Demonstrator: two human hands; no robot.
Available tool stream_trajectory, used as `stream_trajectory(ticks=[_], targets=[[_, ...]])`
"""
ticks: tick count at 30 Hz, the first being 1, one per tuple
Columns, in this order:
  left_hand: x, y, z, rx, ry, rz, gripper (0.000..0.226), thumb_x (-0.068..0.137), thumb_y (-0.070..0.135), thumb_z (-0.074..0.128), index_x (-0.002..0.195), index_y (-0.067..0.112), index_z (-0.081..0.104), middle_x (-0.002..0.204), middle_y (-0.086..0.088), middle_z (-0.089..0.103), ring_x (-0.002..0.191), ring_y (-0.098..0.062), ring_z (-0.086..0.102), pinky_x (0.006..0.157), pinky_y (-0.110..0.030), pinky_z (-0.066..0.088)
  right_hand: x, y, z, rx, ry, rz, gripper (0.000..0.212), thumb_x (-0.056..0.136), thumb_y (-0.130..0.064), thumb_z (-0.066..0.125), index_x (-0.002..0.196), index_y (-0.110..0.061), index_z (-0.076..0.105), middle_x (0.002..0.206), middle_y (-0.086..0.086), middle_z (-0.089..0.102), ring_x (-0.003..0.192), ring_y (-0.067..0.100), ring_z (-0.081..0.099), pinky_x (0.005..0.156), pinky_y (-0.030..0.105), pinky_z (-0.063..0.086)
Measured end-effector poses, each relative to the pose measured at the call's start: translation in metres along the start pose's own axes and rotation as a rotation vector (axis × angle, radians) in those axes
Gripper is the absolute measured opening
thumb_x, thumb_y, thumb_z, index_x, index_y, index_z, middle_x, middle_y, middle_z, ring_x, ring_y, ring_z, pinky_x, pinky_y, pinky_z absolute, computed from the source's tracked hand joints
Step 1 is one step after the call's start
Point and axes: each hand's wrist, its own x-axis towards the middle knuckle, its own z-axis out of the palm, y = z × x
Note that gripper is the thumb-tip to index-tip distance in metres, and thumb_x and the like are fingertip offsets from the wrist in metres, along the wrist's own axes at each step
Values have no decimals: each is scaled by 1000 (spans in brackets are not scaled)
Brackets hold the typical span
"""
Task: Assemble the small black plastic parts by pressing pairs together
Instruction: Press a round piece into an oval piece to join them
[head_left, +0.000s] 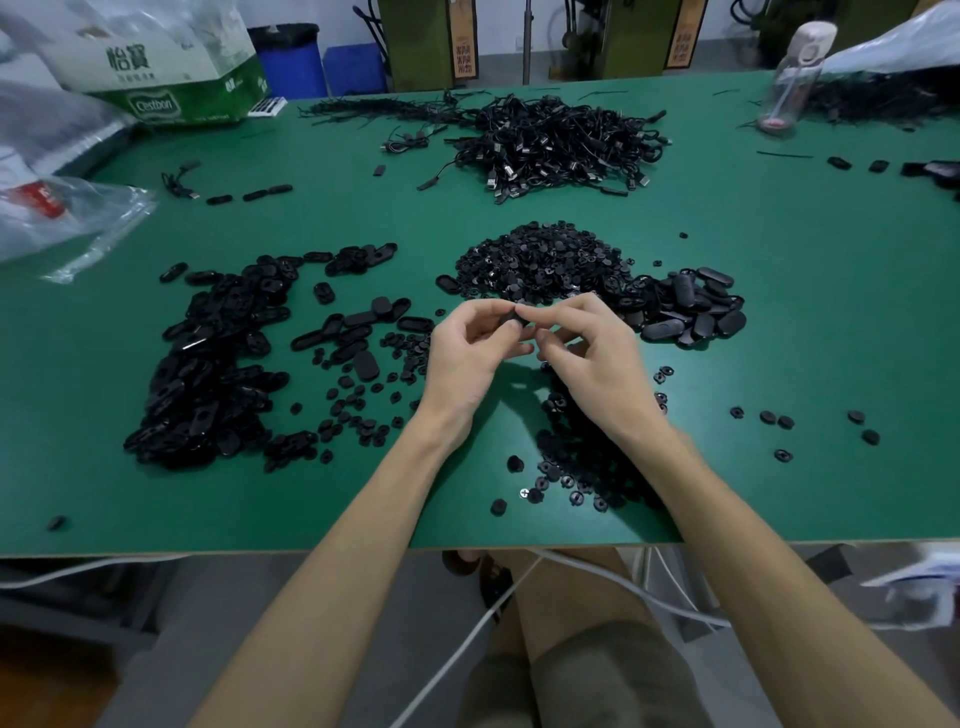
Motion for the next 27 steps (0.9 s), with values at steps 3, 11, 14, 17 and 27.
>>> stream_trajectory(ticks=[3, 11, 14, 17, 27], targets=[[0, 0, -1, 9, 28, -7, 16, 97, -2, 66, 113, -4, 67, 107, -21, 73, 94, -27, 77, 81, -31, 62, 1, 0, 1, -12, -27, 3, 35, 97, 3, 61, 120, -17, 77, 103, 0, 60, 84, 18, 63, 70, 14, 46], [-1, 1, -1, 8, 51, -21, 13, 94, 0, 71, 107, -2, 68, 104, -23, 74, 95, -34, 75, 80, -34, 62, 0, 0, 0, 34, -12, 20, 34, 96, 3, 61, 116, -20, 78, 104, 4, 65, 85, 18, 66, 73, 24, 53], [-1, 2, 0, 18, 42, -20, 14, 93, 2, 73, 106, 0, 68, 98, -18, 75, 87, -29, 77, 75, -30, 61, -1, 0, -1, 71, 35, 44, 31, 97, -5, 63, 122, -22, 71, 99, 0, 66, 81, 12, 66, 74, 29, 54], [-2, 4, 0, 43, 4, -14, 16, 93, 4, 75, 107, -1, 69, 92, -14, 77, 79, -24, 76, 73, -28, 60, 1, 3, -2, 121, 69, 93, 20, 98, -9, 66, 116, -15, 71, 94, -2, 72, 76, 14, 70, 70, 33, 57], [-4, 4, -1, 81, -14, 1, 17, 91, 5, 76, 106, -2, 70, 88, -10, 78, 76, -18, 75, 72, -26, 59, 1, 5, -4, 170, 88, 105, 11, 94, -9, 70, 102, -15, 75, 87, -4, 75, 80, 14, 70, 68, 23, 54]])
